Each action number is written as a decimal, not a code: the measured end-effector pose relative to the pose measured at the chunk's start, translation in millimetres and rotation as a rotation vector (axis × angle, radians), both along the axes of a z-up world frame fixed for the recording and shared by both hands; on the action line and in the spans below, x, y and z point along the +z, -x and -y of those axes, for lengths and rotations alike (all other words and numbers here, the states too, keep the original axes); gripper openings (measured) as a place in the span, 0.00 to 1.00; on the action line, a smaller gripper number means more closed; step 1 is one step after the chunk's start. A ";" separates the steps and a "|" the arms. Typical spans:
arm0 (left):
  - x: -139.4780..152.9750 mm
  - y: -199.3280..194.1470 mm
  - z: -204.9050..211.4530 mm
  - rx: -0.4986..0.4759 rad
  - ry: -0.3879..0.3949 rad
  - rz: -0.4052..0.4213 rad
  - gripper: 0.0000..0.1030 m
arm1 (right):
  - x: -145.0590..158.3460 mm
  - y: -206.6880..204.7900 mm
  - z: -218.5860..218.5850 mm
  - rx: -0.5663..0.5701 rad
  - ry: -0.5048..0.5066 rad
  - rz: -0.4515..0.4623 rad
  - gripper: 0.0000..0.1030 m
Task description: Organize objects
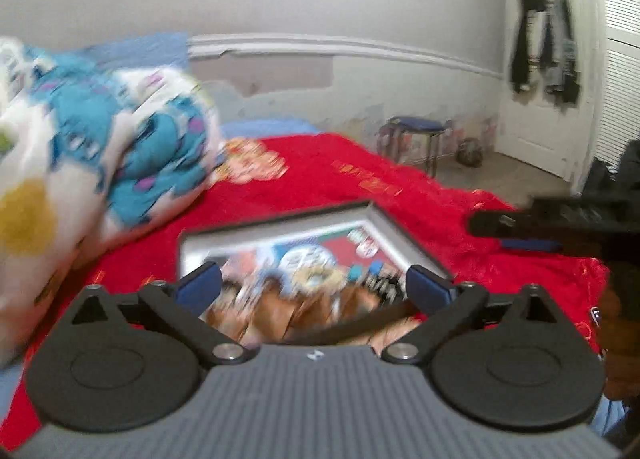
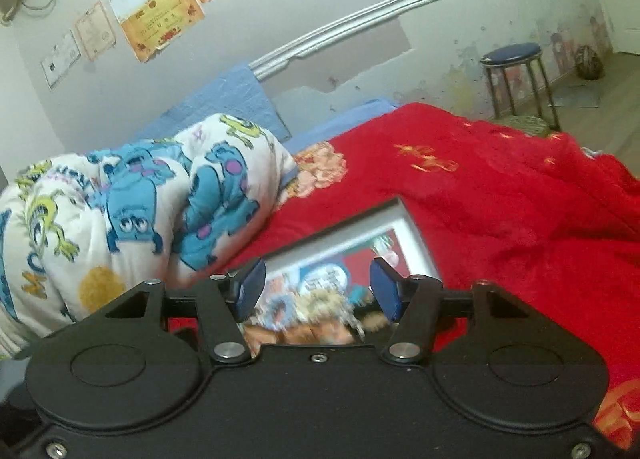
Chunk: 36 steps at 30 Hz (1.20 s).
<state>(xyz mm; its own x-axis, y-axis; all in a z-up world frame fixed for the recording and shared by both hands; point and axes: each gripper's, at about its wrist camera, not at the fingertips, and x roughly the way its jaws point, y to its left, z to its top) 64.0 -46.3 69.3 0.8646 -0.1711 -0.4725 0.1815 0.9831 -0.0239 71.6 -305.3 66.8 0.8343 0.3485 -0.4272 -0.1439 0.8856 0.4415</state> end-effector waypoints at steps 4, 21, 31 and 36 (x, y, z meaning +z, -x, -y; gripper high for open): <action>-1.4 6.7 -12.2 0.086 0.030 -0.082 1.00 | -6.4 41.2 3.3 -0.068 0.098 -0.025 0.55; -12.5 12.1 -16.8 0.107 0.004 -0.181 1.00 | -16.4 63.2 -19.0 -0.059 0.207 -0.063 0.55; -14.5 8.1 -21.4 0.125 0.004 -0.216 1.00 | -16.5 59.8 -21.8 -0.057 0.203 -0.066 0.58; -16.5 6.8 -22.3 0.135 -0.003 -0.225 1.00 | -18.1 57.7 -18.5 -0.069 0.191 -0.074 0.58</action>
